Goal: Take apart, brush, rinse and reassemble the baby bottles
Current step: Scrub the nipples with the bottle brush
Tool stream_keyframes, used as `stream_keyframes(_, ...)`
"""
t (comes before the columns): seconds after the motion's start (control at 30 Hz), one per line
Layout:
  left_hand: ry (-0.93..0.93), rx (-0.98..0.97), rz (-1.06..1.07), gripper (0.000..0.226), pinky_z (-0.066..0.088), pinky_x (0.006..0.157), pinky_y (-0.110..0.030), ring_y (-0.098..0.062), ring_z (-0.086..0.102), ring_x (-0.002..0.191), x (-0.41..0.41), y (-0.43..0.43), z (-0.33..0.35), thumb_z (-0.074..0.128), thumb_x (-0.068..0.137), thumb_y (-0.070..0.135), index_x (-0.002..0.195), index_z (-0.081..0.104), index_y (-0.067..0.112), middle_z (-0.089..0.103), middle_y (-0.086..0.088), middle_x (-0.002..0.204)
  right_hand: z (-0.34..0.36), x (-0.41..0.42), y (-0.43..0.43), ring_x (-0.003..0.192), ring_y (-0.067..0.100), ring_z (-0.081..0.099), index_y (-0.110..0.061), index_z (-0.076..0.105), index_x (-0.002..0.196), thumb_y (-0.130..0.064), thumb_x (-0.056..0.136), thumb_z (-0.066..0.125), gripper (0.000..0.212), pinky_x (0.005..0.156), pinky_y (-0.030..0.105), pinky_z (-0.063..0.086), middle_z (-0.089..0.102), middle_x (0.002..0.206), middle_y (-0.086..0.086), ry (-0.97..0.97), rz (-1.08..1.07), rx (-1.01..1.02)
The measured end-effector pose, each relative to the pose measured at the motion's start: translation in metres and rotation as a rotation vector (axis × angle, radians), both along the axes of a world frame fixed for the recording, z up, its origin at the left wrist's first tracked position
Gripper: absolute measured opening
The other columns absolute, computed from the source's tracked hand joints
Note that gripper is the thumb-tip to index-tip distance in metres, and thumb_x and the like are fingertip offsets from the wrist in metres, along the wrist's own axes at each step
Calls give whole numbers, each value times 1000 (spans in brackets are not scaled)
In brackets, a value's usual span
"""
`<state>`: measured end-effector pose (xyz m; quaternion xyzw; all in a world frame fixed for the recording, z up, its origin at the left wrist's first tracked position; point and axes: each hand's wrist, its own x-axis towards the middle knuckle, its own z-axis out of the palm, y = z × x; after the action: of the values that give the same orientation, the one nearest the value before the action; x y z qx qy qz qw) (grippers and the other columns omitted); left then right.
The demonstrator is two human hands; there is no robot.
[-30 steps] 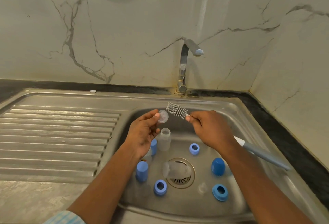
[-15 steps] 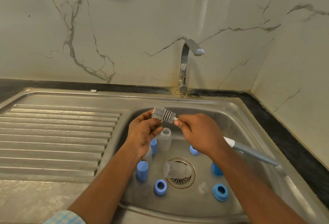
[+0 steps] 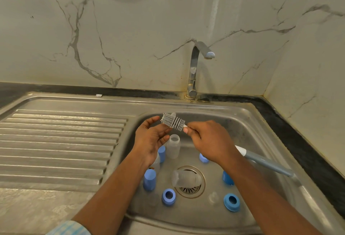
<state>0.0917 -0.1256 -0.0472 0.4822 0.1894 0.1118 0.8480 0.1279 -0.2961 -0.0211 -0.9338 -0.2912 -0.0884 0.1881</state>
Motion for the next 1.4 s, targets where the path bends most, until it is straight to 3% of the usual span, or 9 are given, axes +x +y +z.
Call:
stream_keyframes(0.23, -83, 71, -22, 41, 59, 64, -24, -23, 74, 79, -2, -8, 4, 76, 79, -6, 105, 51, 14, 76, -13, 88, 7, 5, 0, 64, 19, 46, -27, 46, 76, -44, 102, 41, 32, 54, 30, 30, 48, 67, -6, -23, -194, -24)
stream_keyframes(0.4, -86, 155, 74, 36, 59, 63, -26, -21, 74, 76, 0, -6, 2, 72, 81, -11, 100, 52, 13, 74, -11, 83, 9, -6, 7, 56, 10, 44, -29, 49, 77, -42, 103, 41, 30, 50, 26, 26, 47, 60, -7, 27, -53, -42)
stream_keyframes(0.57, -122, 259, 38, 37, 58, 86, -45, -32, 74, 89, -2, -13, 0, 78, 78, -6, 99, 54, 13, 74, -17, 83, 10, 3, 6, 64, 17, 51, -26, 58, 80, -41, 102, 42, 31, 60, 30, 35, 54, 69, -6, -33, -239, 14)
stream_keyframes(0.67, -99, 323, 79, 36, 58, 88, -49, -30, 74, 85, -2, -15, -1, 79, 77, -3, 98, 56, 13, 74, -17, 83, 10, 4, -2, 64, 18, 52, -26, 56, 75, -40, 101, 44, 32, 58, 30, 36, 52, 65, -6, -21, -210, 48)
stream_keyframes(0.77, -80, 306, 148, 35, 59, 87, -47, -22, 73, 77, 1, -7, -2, 80, 77, -2, 96, 56, 14, 72, -6, 72, 12, -2, -2, 54, 10, 43, -28, 42, 61, -40, 101, 46, 42, 51, 29, 29, 44, 56, -7, -6, -114, 70)
stream_keyframes(0.83, -76, 314, 161, 34, 59, 86, -47, -23, 72, 76, 1, -5, -2, 80, 78, -2, 95, 56, 15, 71, -4, 69, 12, -1, -2, 54, 12, 44, -26, 45, 62, -41, 101, 46, 41, 53, 30, 31, 45, 56, -7, -4, -115, 76)
stream_keyframes(1.0, -71, 425, 191, 29, 61, 82, -46, -38, 71, 85, -1, -11, -2, 77, 80, -4, 90, 56, 14, 71, -20, 83, 12, 1, -8, 63, 18, 51, -27, 48, 71, -41, 102, 42, 35, 57, 30, 32, 51, 63, -7, -31, -173, 64)
stream_keyframes(1.2, -149, 517, 173, 33, 57, 75, -26, -18, 68, 70, -4, -13, 0, 77, 80, -3, 94, 54, 16, 70, -15, 73, 6, 1, 12, 66, 21, 51, -26, 50, 76, -41, 102, 42, 31, 60, 30, 35, 54, 69, -3, 4, -204, 26)
stream_keyframes(1.4, -102, 421, 176, 43, 59, 81, -35, -22, 74, 84, 1, -9, -5, 80, 81, 4, 115, 58, 20, 75, -7, 84, 7, 4, -3, 66, 23, 51, -25, 47, 70, -39, 102, 41, 36, 61, 32, 35, 48, 63, -5, -15, -300, 67)
